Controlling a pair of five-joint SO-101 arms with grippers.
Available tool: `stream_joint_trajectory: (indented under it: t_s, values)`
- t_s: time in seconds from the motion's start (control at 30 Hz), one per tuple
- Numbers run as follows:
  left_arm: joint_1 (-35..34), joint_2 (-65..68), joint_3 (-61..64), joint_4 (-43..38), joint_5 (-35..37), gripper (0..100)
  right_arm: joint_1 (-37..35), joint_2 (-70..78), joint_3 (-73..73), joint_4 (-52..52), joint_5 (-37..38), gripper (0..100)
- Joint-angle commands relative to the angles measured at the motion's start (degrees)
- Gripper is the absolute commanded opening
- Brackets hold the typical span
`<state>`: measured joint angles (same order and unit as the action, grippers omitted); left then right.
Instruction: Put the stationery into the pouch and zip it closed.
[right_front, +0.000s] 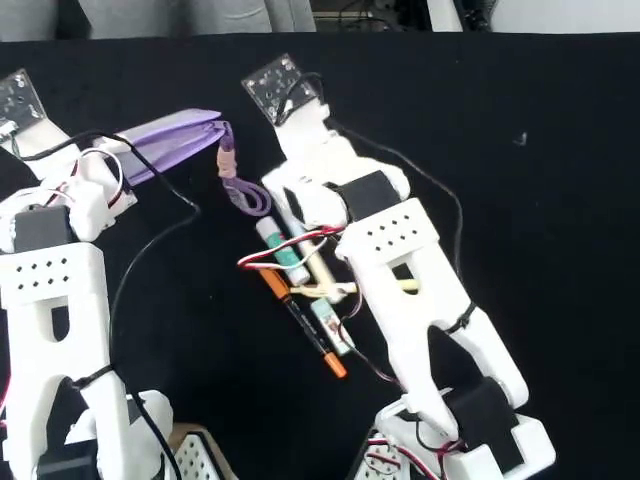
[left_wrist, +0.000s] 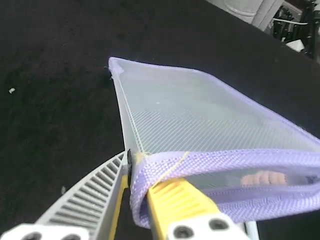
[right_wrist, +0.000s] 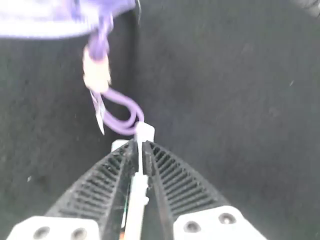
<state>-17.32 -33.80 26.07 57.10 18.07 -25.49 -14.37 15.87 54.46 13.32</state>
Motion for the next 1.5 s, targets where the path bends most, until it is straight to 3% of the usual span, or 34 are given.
stream_joint_trajectory:
  t_s: [0.0, 0.17, 0.37, 0.53, 0.67, 0.9, 1.23, 1.47]
  values:
    - [1.10, -0.18, -10.15, 5.19, 2.46, 3, -0.70, -2.95, -4.97, -3.69, -0.09, 1.1]
    - [1.10, -0.09, -18.24, 11.60, 2.55, 3, -0.62, -3.03, -6.73, -2.73, -0.09, 1.1]
    - [1.10, 0.00, -20.00, 12.57, 5.01, 3, 0.79, -2.15, 0.66, 3.69, -0.09, 1.5]
    - [1.10, 0.09, -20.00, 12.22, 5.54, 3, 8.35, -1.10, 12.44, -7.74, -0.09, 1.6]
    - [3.65, 0.09, -20.35, 11.69, 7.03, 3, 9.85, 3.12, 16.48, -15.12, -0.09, 1.6]
    - [4.09, 7.91, -24.13, 12.57, 8.62, 3, 9.58, 18.15, 6.29, -11.08, -0.53, 1.6]
    - [4.09, 20.48, -43.82, 23.65, 8.79, 3, 9.67, 30.37, -6.81, -4.22, -0.44, 1.7]
    - [4.09, 21.10, -44.88, 23.56, 8.79, 3, 11.25, 33.80, -11.12, -4.31, -0.09, 16.2]
